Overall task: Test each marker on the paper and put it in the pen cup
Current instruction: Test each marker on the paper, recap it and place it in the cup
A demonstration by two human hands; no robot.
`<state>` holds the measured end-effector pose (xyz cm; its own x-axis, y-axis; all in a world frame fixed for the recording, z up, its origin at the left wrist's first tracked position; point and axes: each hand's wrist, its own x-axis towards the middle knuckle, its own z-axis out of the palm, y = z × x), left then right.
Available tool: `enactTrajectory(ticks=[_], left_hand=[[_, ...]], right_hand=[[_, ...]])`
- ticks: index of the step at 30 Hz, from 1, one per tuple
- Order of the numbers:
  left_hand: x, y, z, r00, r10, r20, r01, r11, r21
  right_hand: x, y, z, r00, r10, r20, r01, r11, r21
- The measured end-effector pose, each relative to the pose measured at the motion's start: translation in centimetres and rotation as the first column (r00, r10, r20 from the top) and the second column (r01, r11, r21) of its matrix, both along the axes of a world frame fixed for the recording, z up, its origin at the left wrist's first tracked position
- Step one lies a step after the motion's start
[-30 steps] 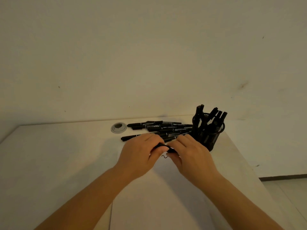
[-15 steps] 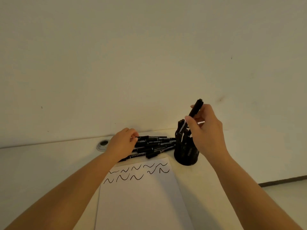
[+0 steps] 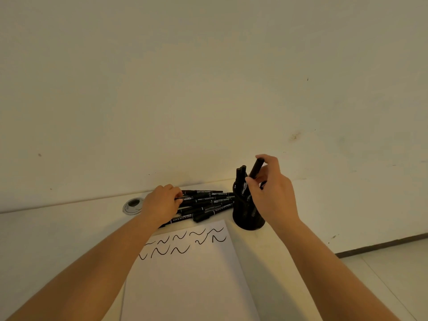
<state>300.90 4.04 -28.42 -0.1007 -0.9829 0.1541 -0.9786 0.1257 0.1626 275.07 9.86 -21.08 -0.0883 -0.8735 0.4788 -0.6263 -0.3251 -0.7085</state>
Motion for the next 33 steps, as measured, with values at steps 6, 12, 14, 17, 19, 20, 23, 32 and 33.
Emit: enactTrajectory(ticks=[6, 12, 14, 17, 19, 20, 23, 32, 33], left_hand=[[0.3, -0.2, -0.3, 0.999, 0.047, -0.012, -0.046, 0.995, 0.091], [0.2, -0.1, -0.5, 0.998, 0.038, -0.046, -0.033, 0.993, 0.113], [0.2, 0.0, -0.5, 0.998, 0.027, -0.056, -0.021, 0.995, 0.102], [0.2, 0.1, -0.5, 0.995, 0.017, -0.099, -0.01, 0.997, 0.072], [0.3, 0.2, -0.4, 0.993, 0.006, -0.118, -0.001, 0.999, 0.045], [0.3, 0.3, -0.2, 0.992, 0.0, -0.125, 0.004, 1.0, 0.028], [0.3, 0.7, 0.5, 0.988, -0.028, -0.149, 0.022, 0.999, -0.039], [-1.2, 5.5, 4.4, 0.94, -0.152, -0.304, 0.078, 0.967, -0.241], [-1.4, 6.3, 4.7, 0.931, -0.169, -0.324, 0.081, 0.96, -0.267]], right_hand=[[0.2, 0.2, -0.6, 0.983, -0.02, -0.183, 0.002, 0.995, -0.098], [0.2, -0.3, -1.9, 0.973, -0.034, -0.228, 0.016, 0.997, -0.079], [0.3, -0.4, -2.1, 0.967, -0.055, -0.249, 0.033, 0.995, -0.093], [0.5, -0.3, -2.3, 0.956, -0.064, -0.285, 0.03, 0.992, -0.121], [0.6, -0.1, -2.4, 0.949, -0.071, -0.306, 0.031, 0.991, -0.133], [0.6, 0.0, -2.4, 0.945, -0.076, -0.317, 0.033, 0.99, -0.137], [0.8, 0.1, -2.4, 0.938, -0.082, -0.337, 0.037, 0.99, -0.139], [2.4, 1.9, -1.1, 0.945, -0.126, -0.302, 0.007, 0.93, -0.367], [3.1, 2.5, -1.0, 0.969, -0.064, -0.238, -0.017, 0.945, -0.327]])
